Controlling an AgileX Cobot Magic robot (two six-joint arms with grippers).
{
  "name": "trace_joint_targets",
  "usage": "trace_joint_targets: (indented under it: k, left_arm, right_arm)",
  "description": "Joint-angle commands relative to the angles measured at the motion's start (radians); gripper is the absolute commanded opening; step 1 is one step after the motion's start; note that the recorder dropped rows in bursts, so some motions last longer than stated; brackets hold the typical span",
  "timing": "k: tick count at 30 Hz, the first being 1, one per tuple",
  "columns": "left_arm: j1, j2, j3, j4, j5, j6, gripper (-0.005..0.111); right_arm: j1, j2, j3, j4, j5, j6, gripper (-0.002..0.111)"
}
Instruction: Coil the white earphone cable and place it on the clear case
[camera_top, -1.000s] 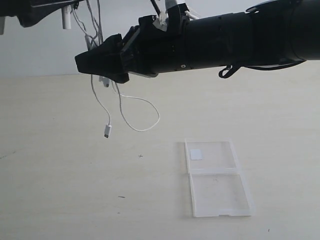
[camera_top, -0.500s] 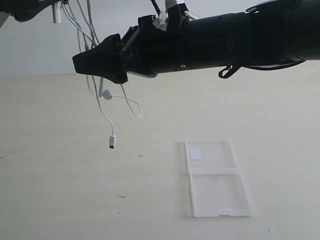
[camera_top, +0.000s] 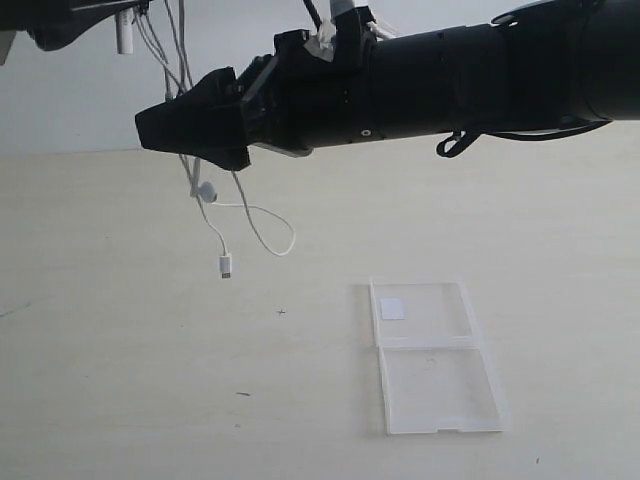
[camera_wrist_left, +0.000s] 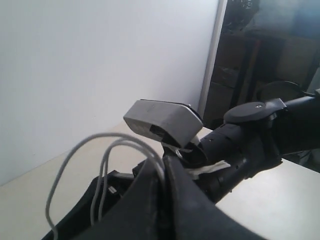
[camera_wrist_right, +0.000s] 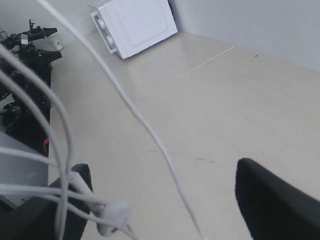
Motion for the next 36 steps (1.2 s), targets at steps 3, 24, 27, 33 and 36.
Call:
trace_joint_targets:
  k: [3,24,27,33,36]
  left_arm:
    - [0.001,0.001,0.004,-0.012,-0.023,-0.010,0.000]
    - [0.001,-0.002,0.011,-0.009,0.033,-0.008,0.000]
    - [0.001,-0.002,0.011,-0.009,0.025,-0.008,0.000]
    - [0.001,-0.002,0.011,-0.009,-0.003,-0.038,0.000]
    - [0.001,-0.002,0.011,-0.009,0.012,-0.038,0.000]
  right_arm:
    - [0.002,0.001,0.003,0.026,0.013,-0.022,0.076]
    - [0.002,0.001,0.003,0.049,-0.050,-0.018,0.076]
    - [0.002,0.001,0.003,0.049,-0.063,-0.022,0.076]
    - [0.002,0.001,0.003,0.049,-0.093,-0.022,0.076]
    - [0.002,0.001,0.003,0.049,-0.093,-0.022,0.076]
